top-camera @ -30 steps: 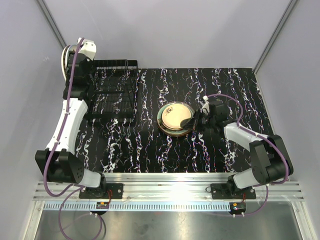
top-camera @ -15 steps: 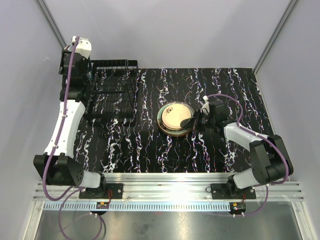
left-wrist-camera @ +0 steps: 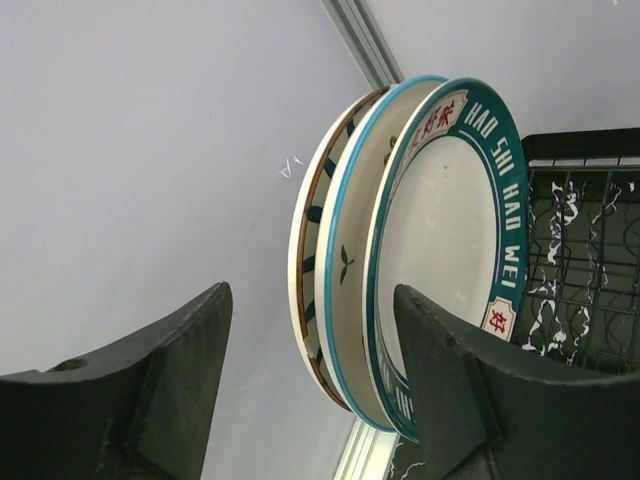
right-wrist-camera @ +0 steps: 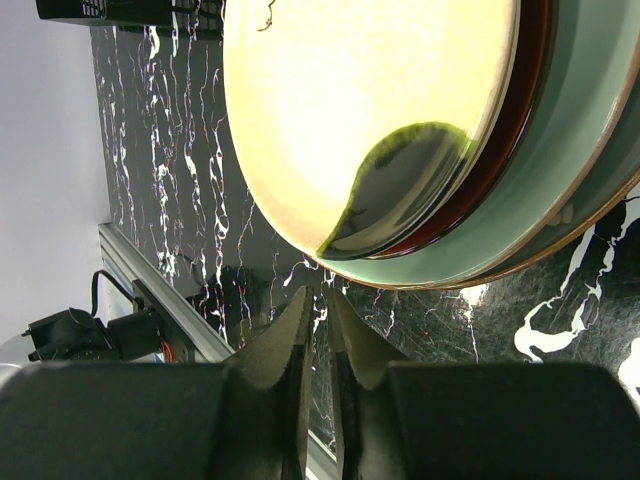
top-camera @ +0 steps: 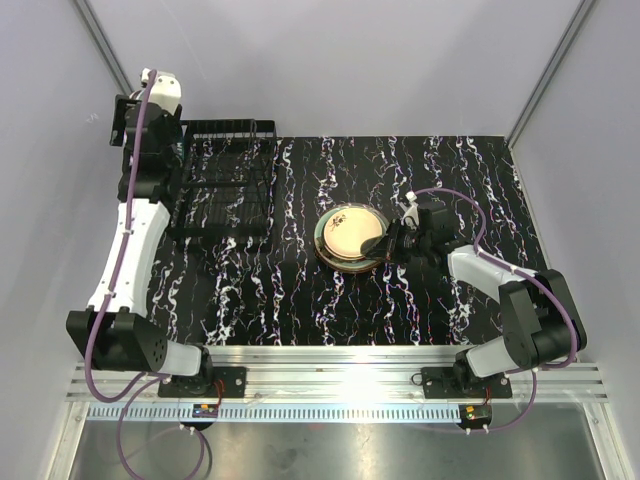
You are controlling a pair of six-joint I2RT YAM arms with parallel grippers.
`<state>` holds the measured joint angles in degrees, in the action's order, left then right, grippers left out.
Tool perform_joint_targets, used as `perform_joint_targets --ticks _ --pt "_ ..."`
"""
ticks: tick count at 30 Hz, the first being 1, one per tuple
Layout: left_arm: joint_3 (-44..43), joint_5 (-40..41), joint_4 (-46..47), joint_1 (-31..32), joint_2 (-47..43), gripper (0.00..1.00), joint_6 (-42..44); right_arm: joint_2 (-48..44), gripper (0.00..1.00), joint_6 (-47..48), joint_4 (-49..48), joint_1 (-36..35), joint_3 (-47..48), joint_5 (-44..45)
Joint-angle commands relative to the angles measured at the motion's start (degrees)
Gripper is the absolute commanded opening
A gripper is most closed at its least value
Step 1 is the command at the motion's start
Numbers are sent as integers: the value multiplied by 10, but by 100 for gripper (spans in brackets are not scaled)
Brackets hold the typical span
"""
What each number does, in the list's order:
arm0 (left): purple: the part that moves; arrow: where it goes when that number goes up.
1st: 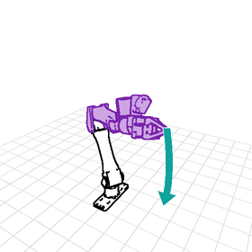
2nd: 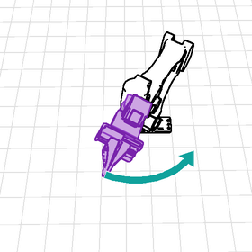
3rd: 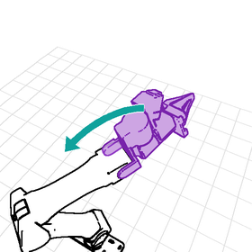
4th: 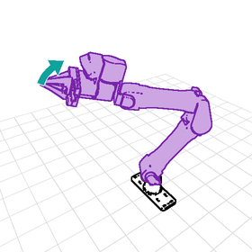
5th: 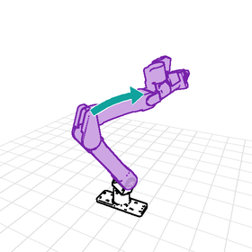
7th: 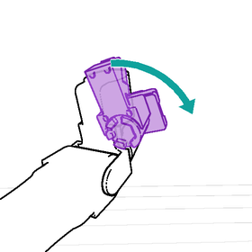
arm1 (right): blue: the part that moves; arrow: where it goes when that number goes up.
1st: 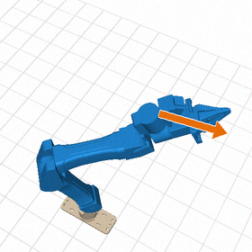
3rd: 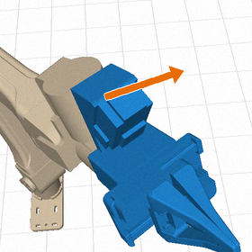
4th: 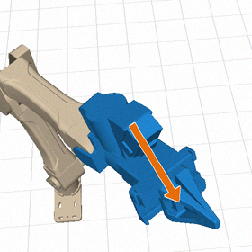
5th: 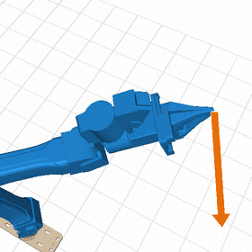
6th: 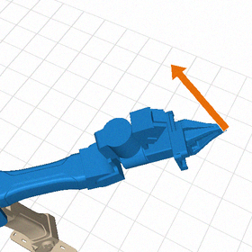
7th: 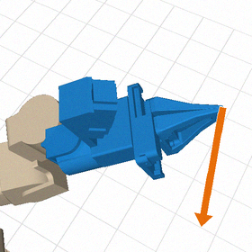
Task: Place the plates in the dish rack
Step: Insert the plate into the dish rack, then grab a plate with the right arm
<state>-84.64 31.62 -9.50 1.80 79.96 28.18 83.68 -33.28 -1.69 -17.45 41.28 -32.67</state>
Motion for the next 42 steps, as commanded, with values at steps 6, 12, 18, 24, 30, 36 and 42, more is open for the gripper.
perform_joint_targets --ticks 6,12,18,24,30,36,42 --pt "-55 5 1 -1 -38 78 -30 1 26 0 -16 7 21 -16" --pt "-93 -65 -61 -1 -81 82 -96 -3 40 1 -15 6 23 -16" --pt "-115 -193 -112 -1 -147 89 -207 -23 50 5 -1 7 27 6" --pt "-57 -344 -130 0 -196 99 -310 -37 49 8 66 15 45 84" --pt "27 -436 -115 14 -237 99 -376 -53 36 -15 98 46 43 139" --pt "139 -437 -83 68 -290 99 -378 -58 35 -37 107 53 50 156" --pt "220 -448 -85 165 -294 99 -321 -42 35 -51 100 54 69 143"
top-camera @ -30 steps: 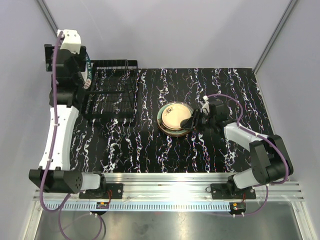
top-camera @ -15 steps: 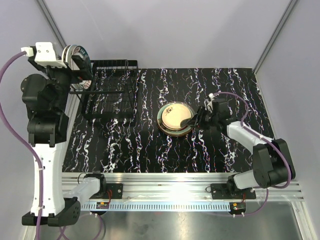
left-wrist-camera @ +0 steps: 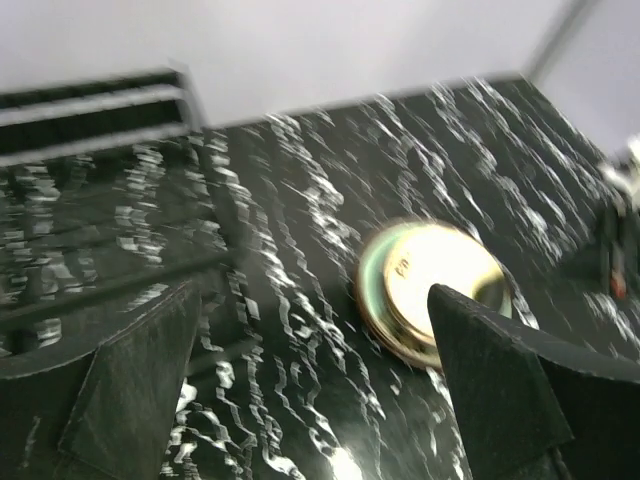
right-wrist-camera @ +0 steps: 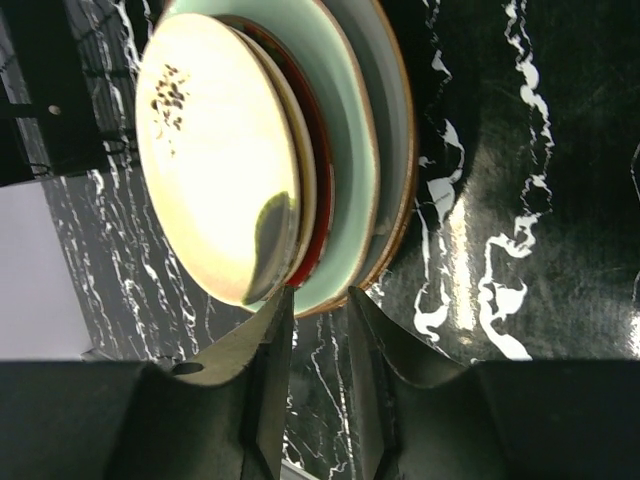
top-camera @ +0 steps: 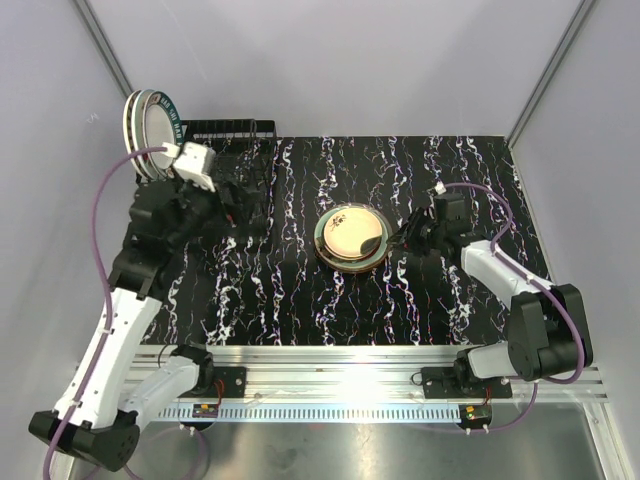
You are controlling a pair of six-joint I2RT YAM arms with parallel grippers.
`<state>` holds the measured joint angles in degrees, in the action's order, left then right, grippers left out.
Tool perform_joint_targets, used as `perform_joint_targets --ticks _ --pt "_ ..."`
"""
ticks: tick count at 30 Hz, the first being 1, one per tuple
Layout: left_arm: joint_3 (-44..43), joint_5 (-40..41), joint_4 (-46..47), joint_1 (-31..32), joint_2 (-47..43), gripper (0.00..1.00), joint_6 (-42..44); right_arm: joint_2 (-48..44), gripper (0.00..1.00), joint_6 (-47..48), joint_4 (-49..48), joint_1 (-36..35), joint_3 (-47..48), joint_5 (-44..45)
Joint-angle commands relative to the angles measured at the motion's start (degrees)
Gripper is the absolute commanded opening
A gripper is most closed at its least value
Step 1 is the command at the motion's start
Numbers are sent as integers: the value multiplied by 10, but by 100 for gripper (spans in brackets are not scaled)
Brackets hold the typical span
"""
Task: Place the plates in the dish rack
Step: Grab a plate with the right arm
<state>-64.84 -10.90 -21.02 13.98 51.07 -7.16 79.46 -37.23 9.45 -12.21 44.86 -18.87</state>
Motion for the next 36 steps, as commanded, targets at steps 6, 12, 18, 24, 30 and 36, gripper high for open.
perform_joint_targets --ticks 6,12,18,24,30,36 --pt "102 -4 73 71 0 99 39 2 40 -17 -60 1 29 -27" --pt "123 83 75 71 -18 99 10 56 40 -19 -56 1 51 -38" --pt "127 107 70 71 -33 99 7 103 37 -21 -47 1 73 -35" --pt "127 121 65 71 -32 99 10 110 36 -18 -44 1 77 -30" --pt "127 122 63 71 -28 99 9 126 35 -26 -57 0 77 -41" --pt "126 120 62 71 -27 99 10 132 27 -31 -56 0 80 -43"
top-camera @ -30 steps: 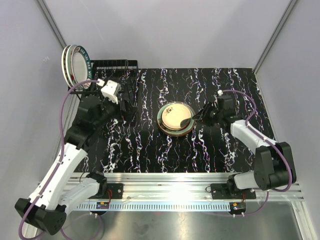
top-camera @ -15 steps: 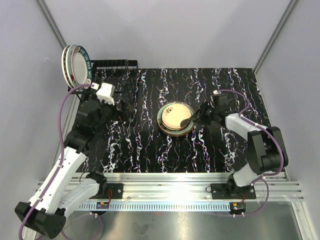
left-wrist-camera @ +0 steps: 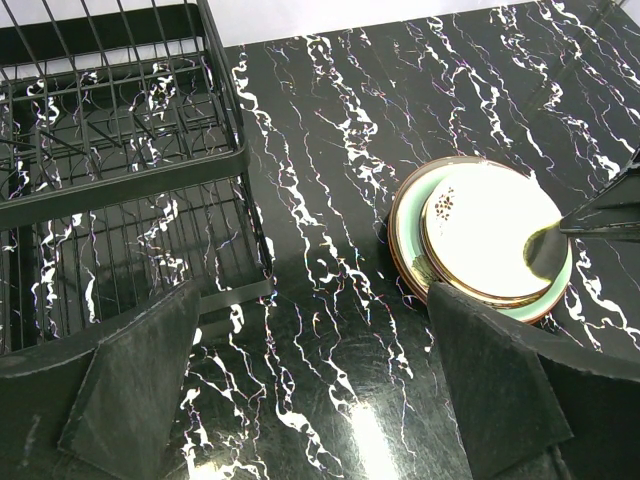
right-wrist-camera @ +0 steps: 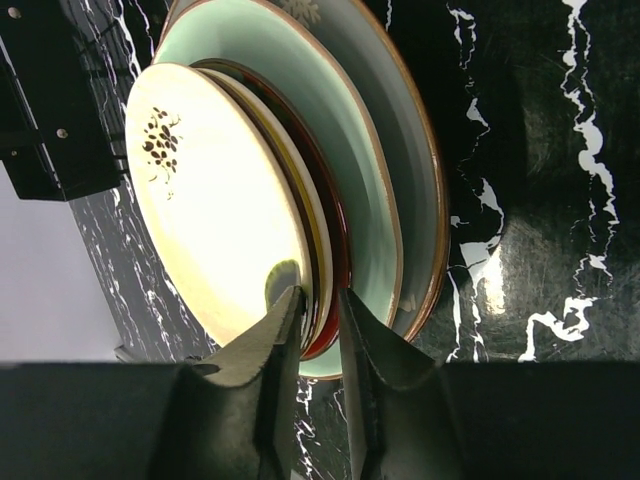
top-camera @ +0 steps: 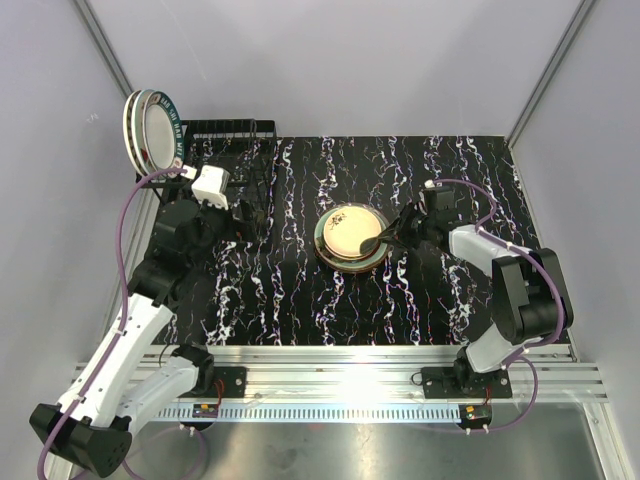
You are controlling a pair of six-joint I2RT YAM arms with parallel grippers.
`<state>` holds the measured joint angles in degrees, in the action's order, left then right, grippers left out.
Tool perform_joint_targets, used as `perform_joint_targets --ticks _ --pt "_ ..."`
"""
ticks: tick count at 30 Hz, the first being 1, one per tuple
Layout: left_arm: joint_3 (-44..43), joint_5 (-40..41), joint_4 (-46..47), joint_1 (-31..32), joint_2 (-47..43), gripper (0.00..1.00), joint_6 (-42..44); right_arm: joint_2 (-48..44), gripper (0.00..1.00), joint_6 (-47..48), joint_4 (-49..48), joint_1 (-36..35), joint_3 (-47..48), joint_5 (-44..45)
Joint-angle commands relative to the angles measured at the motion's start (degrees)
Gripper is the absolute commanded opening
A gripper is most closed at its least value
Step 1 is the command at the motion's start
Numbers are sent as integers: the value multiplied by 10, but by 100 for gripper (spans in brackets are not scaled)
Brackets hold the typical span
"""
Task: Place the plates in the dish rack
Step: Grab a plate with the right arm
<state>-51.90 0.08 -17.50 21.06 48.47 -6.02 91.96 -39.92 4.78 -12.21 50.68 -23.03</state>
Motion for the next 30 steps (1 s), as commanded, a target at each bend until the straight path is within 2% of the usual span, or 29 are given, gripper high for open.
perform_joint_targets --ticks 1,6,7,9,22,30 --pt "-3 11 26 0 -2 99 -1 6 26 -5 -9 -1 21 0" --pt "-5 12 25 0 -3 99 -2 3 21 -4 -6 0 19 3" --pt "-5 11 23 0 -3 99 -2 3 13 -4 -6 0 18 3" --pt "-5 12 23 0 -5 99 -1 4 8 -5 -4 0 17 3" --pt "-5 16 21 0 -7 99 -2 -42 0 -4 34 -1 21 16" --pt "-4 19 20 0 -8 99 -3 -66 3 -20 51 -6 17 22"
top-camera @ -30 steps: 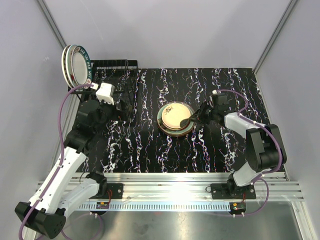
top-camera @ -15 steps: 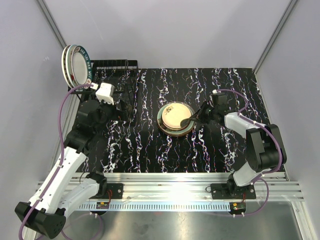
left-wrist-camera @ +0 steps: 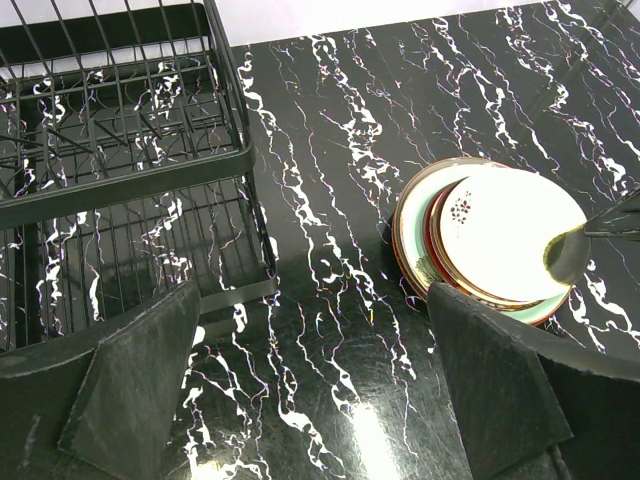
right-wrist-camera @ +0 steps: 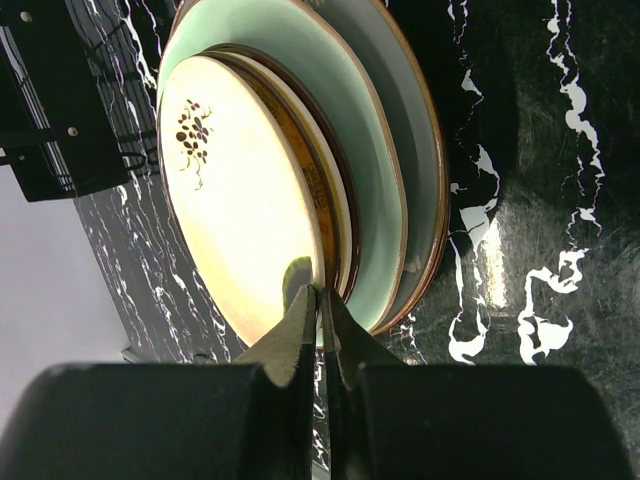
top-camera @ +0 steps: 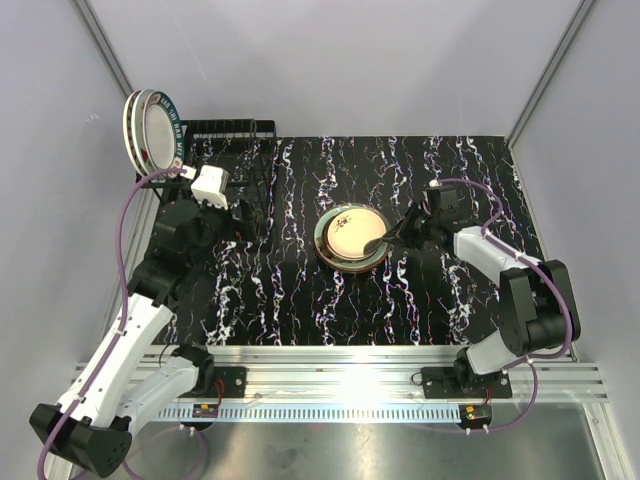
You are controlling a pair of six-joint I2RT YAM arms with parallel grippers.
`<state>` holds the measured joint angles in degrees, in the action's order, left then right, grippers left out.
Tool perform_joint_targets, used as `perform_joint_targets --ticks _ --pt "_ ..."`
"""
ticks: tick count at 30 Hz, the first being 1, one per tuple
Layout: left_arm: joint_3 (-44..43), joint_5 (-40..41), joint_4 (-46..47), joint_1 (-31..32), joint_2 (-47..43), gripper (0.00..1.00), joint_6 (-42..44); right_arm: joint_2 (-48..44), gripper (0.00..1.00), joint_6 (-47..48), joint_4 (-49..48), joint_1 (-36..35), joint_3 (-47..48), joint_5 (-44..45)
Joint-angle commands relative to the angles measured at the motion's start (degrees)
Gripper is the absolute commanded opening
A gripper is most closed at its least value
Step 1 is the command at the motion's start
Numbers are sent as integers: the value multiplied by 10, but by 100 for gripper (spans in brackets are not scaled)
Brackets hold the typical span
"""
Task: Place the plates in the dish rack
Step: Grab a plate with the right arm
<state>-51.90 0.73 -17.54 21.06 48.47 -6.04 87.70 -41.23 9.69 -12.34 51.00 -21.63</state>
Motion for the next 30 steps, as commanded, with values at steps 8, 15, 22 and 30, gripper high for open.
perform_joint_targets --ticks 8,15,22,30 --pt "-4 13 20 1 -8 99 -2 -12 13 -12 1 -7 8 11" --pt "-5 13 18 1 -5 99 -1 -5 18 -12 1 -7 5 12" --pt "-4 12 18 1 -1 99 0 10 32 -10 -3 -8 7 12" --pt "-7 11 14 2 4 99 -1 34 40 -6 -7 -14 16 12"
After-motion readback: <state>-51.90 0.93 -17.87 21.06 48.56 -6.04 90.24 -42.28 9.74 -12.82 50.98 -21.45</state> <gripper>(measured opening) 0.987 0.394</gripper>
